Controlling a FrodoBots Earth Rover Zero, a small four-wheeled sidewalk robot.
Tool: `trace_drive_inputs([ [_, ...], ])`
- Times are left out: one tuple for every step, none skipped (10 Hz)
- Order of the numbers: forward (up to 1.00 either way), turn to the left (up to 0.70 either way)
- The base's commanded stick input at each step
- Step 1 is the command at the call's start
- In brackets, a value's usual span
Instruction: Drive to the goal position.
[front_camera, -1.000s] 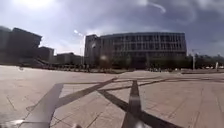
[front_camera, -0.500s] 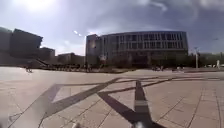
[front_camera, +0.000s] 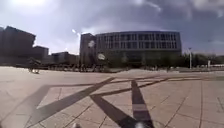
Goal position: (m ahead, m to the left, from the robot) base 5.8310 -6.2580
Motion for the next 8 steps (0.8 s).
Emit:
trace_drive_inputs([
  [0.00,-0.70],
  [0.00,-0.70],
  [0.00,-0.70],
  [0.00,-0.70],
  [0.00,-0.70],
  [0.00,-0.70],
  [0.00,-0.70],
  [0.00,-0.70],
])
